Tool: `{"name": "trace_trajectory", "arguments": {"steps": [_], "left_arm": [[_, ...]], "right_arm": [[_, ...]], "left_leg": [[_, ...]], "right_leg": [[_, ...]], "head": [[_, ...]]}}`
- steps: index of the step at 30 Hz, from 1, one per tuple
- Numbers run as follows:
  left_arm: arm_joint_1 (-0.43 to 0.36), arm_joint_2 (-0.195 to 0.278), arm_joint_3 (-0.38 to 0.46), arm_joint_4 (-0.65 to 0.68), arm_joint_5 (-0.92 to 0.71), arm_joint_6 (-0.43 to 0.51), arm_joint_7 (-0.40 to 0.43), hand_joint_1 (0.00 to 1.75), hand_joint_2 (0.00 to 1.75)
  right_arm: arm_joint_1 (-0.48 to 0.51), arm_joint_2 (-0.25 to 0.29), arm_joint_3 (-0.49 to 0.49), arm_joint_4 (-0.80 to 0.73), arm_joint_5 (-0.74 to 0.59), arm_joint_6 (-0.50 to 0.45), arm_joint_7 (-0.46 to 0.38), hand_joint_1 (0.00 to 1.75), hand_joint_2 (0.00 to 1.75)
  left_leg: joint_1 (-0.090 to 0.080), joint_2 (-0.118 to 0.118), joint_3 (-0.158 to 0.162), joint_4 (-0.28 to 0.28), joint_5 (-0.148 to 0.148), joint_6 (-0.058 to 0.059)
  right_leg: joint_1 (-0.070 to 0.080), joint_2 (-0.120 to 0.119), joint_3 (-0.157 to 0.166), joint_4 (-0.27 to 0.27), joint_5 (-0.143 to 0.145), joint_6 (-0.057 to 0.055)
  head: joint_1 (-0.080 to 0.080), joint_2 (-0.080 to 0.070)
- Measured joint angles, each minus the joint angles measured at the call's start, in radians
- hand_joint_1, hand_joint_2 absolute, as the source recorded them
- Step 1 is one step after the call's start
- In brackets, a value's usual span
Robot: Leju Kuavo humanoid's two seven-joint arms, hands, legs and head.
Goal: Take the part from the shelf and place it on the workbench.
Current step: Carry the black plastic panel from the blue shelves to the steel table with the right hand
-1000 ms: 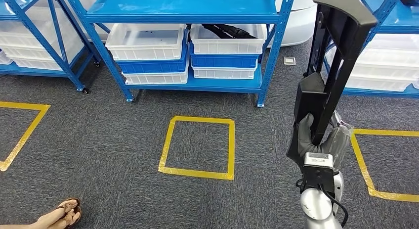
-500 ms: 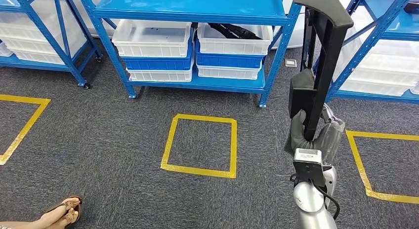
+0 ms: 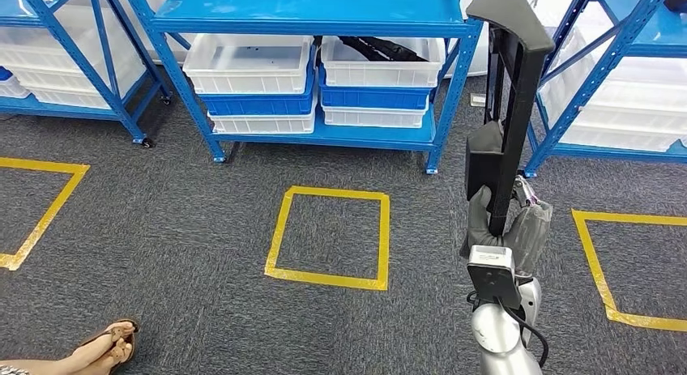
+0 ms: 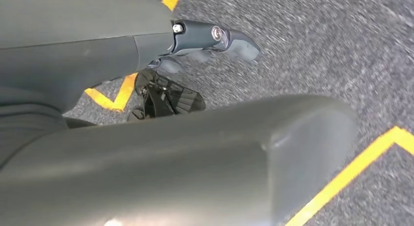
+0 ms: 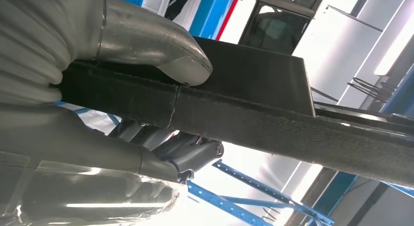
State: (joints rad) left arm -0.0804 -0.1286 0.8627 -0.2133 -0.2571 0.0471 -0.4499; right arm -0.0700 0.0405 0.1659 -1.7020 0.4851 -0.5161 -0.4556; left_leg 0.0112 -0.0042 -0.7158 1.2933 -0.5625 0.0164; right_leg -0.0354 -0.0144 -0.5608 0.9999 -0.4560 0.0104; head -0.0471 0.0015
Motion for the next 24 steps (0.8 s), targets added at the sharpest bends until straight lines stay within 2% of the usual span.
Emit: {"name": "trace_trajectory", "arguments": {"steps": [1, 2, 4, 6, 8, 10, 12, 13, 15, 16, 17, 18, 19, 21, 22, 23, 24], "left_arm": [[0.001, 0.000, 0.002, 0.000, 0.001, 0.004, 0.002, 0.00, 0.00], [0.002, 0.000, 0.005, 0.000, 0.002, 0.007, 0.003, 0.00, 0.00], [0.002, 0.000, 0.009, 0.000, 0.003, 0.012, 0.005, 0.00, 0.00], [0.000, 0.000, 0.012, 0.000, 0.002, 0.015, 0.007, 0.00, 0.00], [0.000, 0.000, 0.013, 0.000, 0.002, 0.016, 0.008, 0.00, 0.00], [0.000, 0.000, 0.014, 0.000, 0.002, 0.018, 0.009, 0.00, 0.00], [0.000, -0.003, 0.015, 0.000, 0.002, 0.019, 0.009, 0.00, 0.00], [-0.001, -0.005, 0.016, 0.000, 0.002, 0.019, 0.009, 0.00, 0.00], [-0.002, -0.006, 0.017, 0.000, 0.002, 0.020, 0.009, 0.00, 0.00], [-0.002, -0.006, 0.017, 0.000, 0.002, 0.021, 0.009, 0.00, 0.00], [-0.002, -0.007, 0.018, 0.000, 0.001, 0.022, 0.009, 0.00, 0.00], [-0.002, -0.008, 0.018, 0.001, 0.000, 0.022, 0.009, 0.00, 0.00], [-0.001, -0.009, 0.018, 0.001, -0.001, 0.021, 0.009, 0.00, 0.00], [-0.001, -0.012, 0.018, 0.001, -0.003, 0.021, 0.009, 0.00, 0.00], [-0.002, -0.013, 0.018, 0.001, -0.003, 0.020, 0.009, 0.00, 0.00], [-0.001, -0.014, 0.018, 0.001, -0.004, 0.020, 0.009, 0.00, 0.00], [0.000, -0.014, 0.018, 0.001, -0.004, 0.020, 0.009, 0.00, 0.00]], "right_arm": [[0.002, 0.000, 0.000, 0.000, 0.000, -0.001, 0.002, 1.75, 1.75], [0.004, 0.000, 0.000, -0.001, 0.001, -0.002, 0.004, 1.75, 1.75], [0.006, 0.001, 0.000, -0.004, 0.005, -0.002, 0.007, 1.75, 1.75], [0.006, 0.002, 0.000, -0.008, 0.008, -0.004, 0.008, 1.75, 1.75], [0.008, 0.003, 0.000, -0.011, 0.012, -0.005, 0.012, 1.75, 1.75], [0.011, 0.004, 0.000, -0.014, 0.018, -0.006, 0.018, 1.75, 1.75], [0.011, 0.005, 0.000, -0.019, 0.023, -0.006, 0.021, 1.75, 1.75], [0.011, 0.004, 0.000, -0.022, 0.025, -0.006, 0.022, 1.75, 1.75], [0.015, 0.003, 0.000, -0.025, 0.030, -0.006, 0.025, 1.75, 1.75], [0.018, 0.003, 0.000, -0.025, 0.032, -0.006, 0.028, 1.75, 1.75], [0.022, 0.003, 0.000, -0.025, 0.034, -0.006, 0.030, 1.75, 1.75], [0.024, 0.002, 0.000, -0.025, 0.035, -0.006, 0.032, 1.75, 1.75], [0.025, 0.002, 0.000, -0.026, 0.035, -0.006, 0.033, 1.75, 1.75], [0.026, -0.001, -0.001, -0.028, 0.036, -0.006, 0.034, 1.75, 1.75], [0.026, -0.002, -0.001, -0.030, 0.036, -0.006, 0.034, 1.75, 1.75], [0.027, -0.003, -0.001, -0.032, 0.036, -0.006, 0.034, 1.75, 1.75], [0.028, -0.003, -0.001, -0.034, 0.036, -0.006, 0.034, 1.75, 1.75]], "left_leg": [[0.003, 0.001, 0.005, -0.012, 0.017, -0.001], [0.004, 0.003, 0.028, -0.058, 0.047, 0.001], [0.003, 0.017, 0.094, -0.188, 0.103, 0.008], [-0.005, 0.030, 0.129, -0.263, 0.122, 0.017], [-0.013, 0.028, 0.131, -0.276, 0.123, 0.026], [-0.015, 0.019, 0.134, -0.289, 0.130, 0.039], [-0.012, 0.012, 0.144, -0.312, 0.145, 0.051], [-0.010, 0.008, 0.147, -0.320, 0.152, 0.056], [-0.011, -0.001, 0.144, -0.324, 0.158, 0.063], [-0.013, -0.008, 0.142, -0.324, 0.159, 0.065], [-0.014, -0.016, 0.141, -0.324, 0.160, 0.065], [-0.014, -0.024, 0.141, -0.323, 0.160, 0.065], [-0.015, -0.032, 0.141, -0.321, 0.160, 0.064], [-0.020, -0.048, 0.137, -0.310, 0.157, 0.058], [-0.022, -0.054, 0.132, -0.302, 0.154, 0.054], [-0.025, -0.059, 0.127, -0.296, 0.152, 0.049], [-0.026, -0.063, 0.123, -0.291, 0.151, 0.045]], "right_leg": [[0.000, -0.003, 0.001, 0.000, 0.000, 0.000], [0.000, -0.006, 0.002, 0.000, 0.000, 0.001], [0.000, -0.010, 0.004, -0.001, 0.000, 0.001], [0.005, -0.016, 0.004, -0.004, 0.001, 0.004], [0.007, -0.024, 0.005, -0.008, 0.003, 0.012], [0.010, -0.031, 0.006, -0.014, 0.005, 0.022], [0.013, -0.023, -0.005, 0.005, -0.010, 0.024], [0.014, -0.014, -0.025, 0.044, -0.031, 0.019], [0.013, 0.003, -0.087, 0.175, -0.091, 0.007], [0.012, 0.006, -0.120, 0.242, -0.114, 0.006], [0.012, 0.008, -0.137, 0.277, -0.121, 0.009], [0.012, 0.009, -0.136, 0.274, -0.112, 0.016], [0.012, 0.012, -0.112, 0.226, -0.088, 0.024], [0.011, 0.028, -0.039, 0.077, -0.031, 0.033], [0.011, 0.035, -0.011, 0.022, -0.012, 0.031], [0.011, 0.040, 0.003, -0.007, -0.003, 0.027], [0.012, 0.039, 0.005, -0.013, 0.000, 0.022]], "head": [[0.000, 0.000], [0.000, 0.000], [0.000, 0.000], [0.000, 0.000], [0.000, 0.000], [-0.001, 0.000], [0.003, 0.000], [0.006, 0.000], [0.010, 0.000], [0.011, 0.000], [0.011, 0.000], [0.011, 0.000], [0.011, 0.000], [0.012, 0.000], [0.012, 0.000], [0.012, 0.000], [0.012, 0.000]]}}
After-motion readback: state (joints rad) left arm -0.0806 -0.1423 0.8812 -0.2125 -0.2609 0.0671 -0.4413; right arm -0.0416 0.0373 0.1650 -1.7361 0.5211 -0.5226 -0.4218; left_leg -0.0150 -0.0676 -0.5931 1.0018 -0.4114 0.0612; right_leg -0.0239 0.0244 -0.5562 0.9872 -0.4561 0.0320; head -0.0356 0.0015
